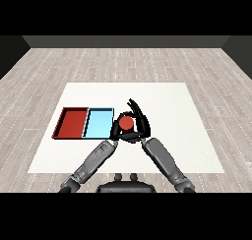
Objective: Pick the red can and put it in the red box
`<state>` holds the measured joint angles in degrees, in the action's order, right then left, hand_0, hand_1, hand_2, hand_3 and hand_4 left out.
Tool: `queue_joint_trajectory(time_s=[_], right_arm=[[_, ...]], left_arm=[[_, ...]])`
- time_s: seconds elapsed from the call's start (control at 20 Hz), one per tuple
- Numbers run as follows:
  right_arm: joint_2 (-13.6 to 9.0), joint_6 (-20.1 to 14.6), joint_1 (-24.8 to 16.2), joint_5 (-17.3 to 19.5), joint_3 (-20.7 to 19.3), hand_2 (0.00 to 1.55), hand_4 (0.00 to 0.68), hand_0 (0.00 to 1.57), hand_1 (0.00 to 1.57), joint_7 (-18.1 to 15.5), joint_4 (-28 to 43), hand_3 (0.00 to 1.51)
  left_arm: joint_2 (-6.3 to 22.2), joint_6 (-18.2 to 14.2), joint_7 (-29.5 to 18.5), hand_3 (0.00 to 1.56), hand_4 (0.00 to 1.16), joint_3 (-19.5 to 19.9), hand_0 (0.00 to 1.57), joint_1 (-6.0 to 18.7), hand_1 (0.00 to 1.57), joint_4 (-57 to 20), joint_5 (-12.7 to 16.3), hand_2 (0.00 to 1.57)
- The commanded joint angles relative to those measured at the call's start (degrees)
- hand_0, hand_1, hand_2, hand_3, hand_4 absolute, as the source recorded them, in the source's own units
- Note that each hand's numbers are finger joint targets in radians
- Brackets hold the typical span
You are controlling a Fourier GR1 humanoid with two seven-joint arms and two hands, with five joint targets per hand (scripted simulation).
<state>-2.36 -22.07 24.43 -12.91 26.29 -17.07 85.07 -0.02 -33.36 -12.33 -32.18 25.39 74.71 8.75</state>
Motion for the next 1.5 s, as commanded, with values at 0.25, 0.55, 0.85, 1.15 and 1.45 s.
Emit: queue_joint_trajectory(time_s=[0.25, 0.55, 0.85, 1.15, 1.45], right_arm=[[-5.0, 0.4, -0.5, 0.5, -9.5, 0.0, 0.0, 0.0, 0.0, 2.6, 11.9, 0.0], [-8.7, 2.7, -4.0, -4.5, -18.7, 0.0, 0.0, 0.0, 0.0, 6.4, 17.9, 0.0], [-11.0, 8.0, -12.5, -6.2, -21.8, 0.0, 0.0, 0.0, 0.0, 1.5, 15.0, 0.0], [-11.4, 11.3, -18.8, -4.2, -23.0, 0.0, 0.0, 0.0, 0.0, -4.5, 6.9, 0.0], [-12.5, 15.9, -24.9, -5.8, -24.0, 0.0, 0.0, 0.0, 0.0, -7.0, 4.3, 0.0]], left_arm=[[0.7, 3.4, -1.4, 1.48, 1.12, 3.1, 1.57, -5.4, 1.57, -2.7, 1.6, 1.57], [4.1, 4.1, -1.1, 1.46, 1.13, 7.5, 1.57, -5.1, 1.57, 0.1, -0.2, 1.57], [14.0, 5.5, 6.2, 1.46, 1.11, 11.7, 1.57, -5.4, 1.57, 10.2, -2.5, 1.57], [19.2, 7.0, 13.0, 1.42, 1.12, 16.2, 1.57, -5.0, 1.57, 11.9, -3.7, 1.56], [23.3, 6.9, 12.3, 1.4, 1.12, 20.0, 1.57, -0.3, 1.57, -0.7, -9.0, 1.53]])
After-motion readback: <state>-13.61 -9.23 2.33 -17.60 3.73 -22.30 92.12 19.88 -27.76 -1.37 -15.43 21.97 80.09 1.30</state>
